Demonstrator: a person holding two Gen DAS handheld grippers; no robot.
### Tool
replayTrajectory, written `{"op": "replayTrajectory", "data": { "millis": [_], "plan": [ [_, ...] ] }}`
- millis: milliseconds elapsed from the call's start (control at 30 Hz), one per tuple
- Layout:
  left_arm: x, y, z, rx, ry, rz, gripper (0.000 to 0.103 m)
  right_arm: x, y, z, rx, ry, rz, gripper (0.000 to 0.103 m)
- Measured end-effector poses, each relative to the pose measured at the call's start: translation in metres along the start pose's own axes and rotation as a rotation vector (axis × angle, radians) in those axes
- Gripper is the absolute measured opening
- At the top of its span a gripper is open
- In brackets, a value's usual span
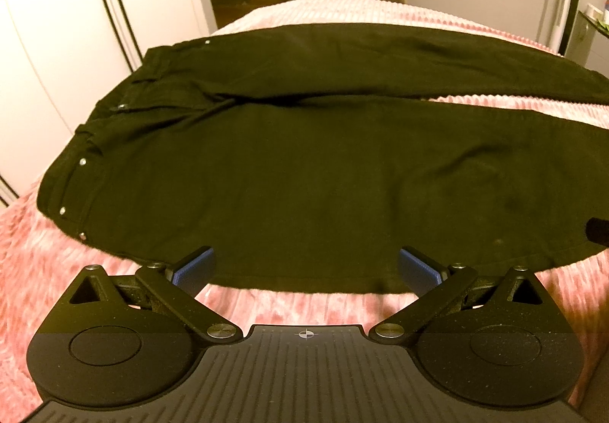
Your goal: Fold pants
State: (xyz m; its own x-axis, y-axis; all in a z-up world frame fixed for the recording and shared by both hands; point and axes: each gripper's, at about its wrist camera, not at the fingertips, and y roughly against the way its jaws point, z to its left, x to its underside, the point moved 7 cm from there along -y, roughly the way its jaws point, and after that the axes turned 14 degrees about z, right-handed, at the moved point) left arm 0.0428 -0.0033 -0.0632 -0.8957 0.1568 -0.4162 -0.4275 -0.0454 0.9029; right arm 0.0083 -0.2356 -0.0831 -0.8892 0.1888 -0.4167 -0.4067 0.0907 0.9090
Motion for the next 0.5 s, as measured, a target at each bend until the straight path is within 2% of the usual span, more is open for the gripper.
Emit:
{"op": "replayTrajectory", "data": {
  "millis": [500],
  "plan": [
    [-0.0005, -0.0012, 0.0008, -0.001, -0.010, 0.013, 0.103, -0.0016, -0.0023, 0.0018, -0.009, -0.003, 0.006, 0.099]
  ]
}}
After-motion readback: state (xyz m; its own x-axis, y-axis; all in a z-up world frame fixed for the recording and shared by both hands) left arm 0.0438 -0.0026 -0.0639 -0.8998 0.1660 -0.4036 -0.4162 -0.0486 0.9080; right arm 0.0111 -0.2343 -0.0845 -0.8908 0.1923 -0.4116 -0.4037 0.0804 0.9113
